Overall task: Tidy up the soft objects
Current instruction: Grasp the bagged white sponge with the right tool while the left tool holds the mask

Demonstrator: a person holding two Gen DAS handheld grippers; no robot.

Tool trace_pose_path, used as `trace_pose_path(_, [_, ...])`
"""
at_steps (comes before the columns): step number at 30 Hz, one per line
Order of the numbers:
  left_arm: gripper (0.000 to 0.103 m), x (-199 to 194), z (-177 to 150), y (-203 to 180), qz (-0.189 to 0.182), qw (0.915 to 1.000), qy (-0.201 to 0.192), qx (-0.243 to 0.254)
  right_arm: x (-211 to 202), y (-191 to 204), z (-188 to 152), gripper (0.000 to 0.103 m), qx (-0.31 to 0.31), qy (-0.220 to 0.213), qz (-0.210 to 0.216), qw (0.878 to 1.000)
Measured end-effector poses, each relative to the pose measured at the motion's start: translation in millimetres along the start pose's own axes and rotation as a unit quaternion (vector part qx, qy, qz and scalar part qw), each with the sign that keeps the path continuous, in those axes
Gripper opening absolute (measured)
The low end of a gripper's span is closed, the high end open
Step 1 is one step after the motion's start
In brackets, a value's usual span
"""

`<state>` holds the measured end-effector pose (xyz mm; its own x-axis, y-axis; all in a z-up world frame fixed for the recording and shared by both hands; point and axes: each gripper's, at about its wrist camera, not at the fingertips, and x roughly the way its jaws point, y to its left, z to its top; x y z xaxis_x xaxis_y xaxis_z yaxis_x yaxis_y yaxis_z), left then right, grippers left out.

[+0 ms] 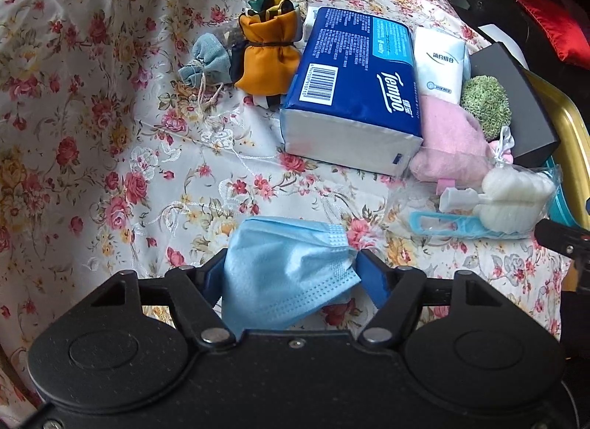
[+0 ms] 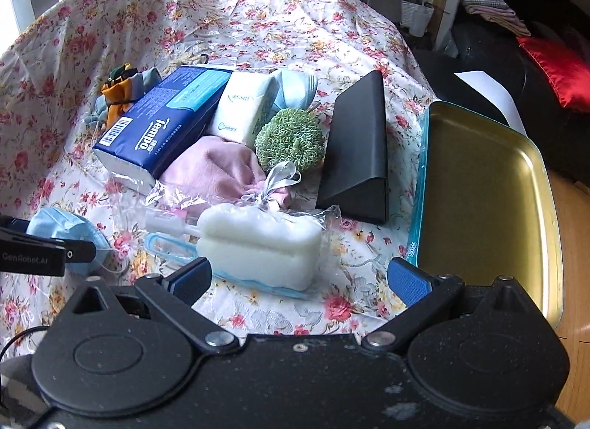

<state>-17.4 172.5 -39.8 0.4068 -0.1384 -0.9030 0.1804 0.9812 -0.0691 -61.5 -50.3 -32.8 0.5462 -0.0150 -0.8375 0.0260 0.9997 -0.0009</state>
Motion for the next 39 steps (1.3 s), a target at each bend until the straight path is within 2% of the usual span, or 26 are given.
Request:
trace_pose_path(8, [0.066, 0, 1, -4, -0.003, 1.0, -0.007, 0.006, 30, -12, 15, 0.102, 0.085, 0.058, 0.035, 0.994])
trace_pose_path(14, [0.066, 3, 2, 0, -0.005, 1.0, -0.004, -0.007, 13, 20, 4, 0.102, 0.035, 0.076, 0.136, 0.987])
trace_pose_path(16, [0.066, 3, 3, 2, -0.005, 0.9999, -0.003, -0.011, 1, 28, -1, 0.102, 0.015, 0.068, 0.152, 0.986])
trace_pose_path(18, [0.066, 3, 4, 3, -0.004, 0.9999, -0.003, -0.013, -10, 33, -2, 0.102, -0.013, 0.04, 0.117, 0.992])
trace_pose_path(20, [0.066, 3, 4, 3, -0.005, 0.9999, -0.004, -0.013, -17, 38, -1, 0.102, -0.065, 0.009, 0.057, 0.996])
trace_pose_path(22, [0.066, 3, 4, 2, -0.004, 0.9999, -0.004, -0.012, -16, 39, 1, 0.102, -0.115, -0.013, 0.004, 0.993])
trace_pose_path(23, [0.066, 4, 4, 2, -0.003, 0.9999, -0.004, -0.012, -14, 41, 1, 0.102, -0.135, -0.015, -0.009, 0.991])
trace_pose_path(27, [0.066, 3, 4, 4, -0.006, 0.9998, -0.003, -0.018, -3, 46, 1, 0.101, -0.188, -0.015, -0.007, 0.982])
trace_pose_path(33, [0.066, 4, 4, 5, -0.008, 0.9997, 0.0, -0.023, 23, 70, -4, 0.1, -0.272, -0.005, -0.015, 0.962])
trace_pose_path(35, [0.066, 4, 4, 5, -0.009, 0.9997, 0.001, -0.025, 33, 76, -4, 0.098, -0.295, -0.008, -0.028, 0.955])
trace_pose_path(37, [0.066, 4, 4, 5, -0.01, 0.9996, 0.002, -0.026, 44, 78, -5, 0.089, -0.308, 0.001, -0.044, 0.95])
trace_pose_path(39, [0.066, 4, 4, 6, -0.01, 0.9996, 0.003, -0.028, 51, 75, -4, 0.087, -0.296, 0.011, -0.043, 0.954])
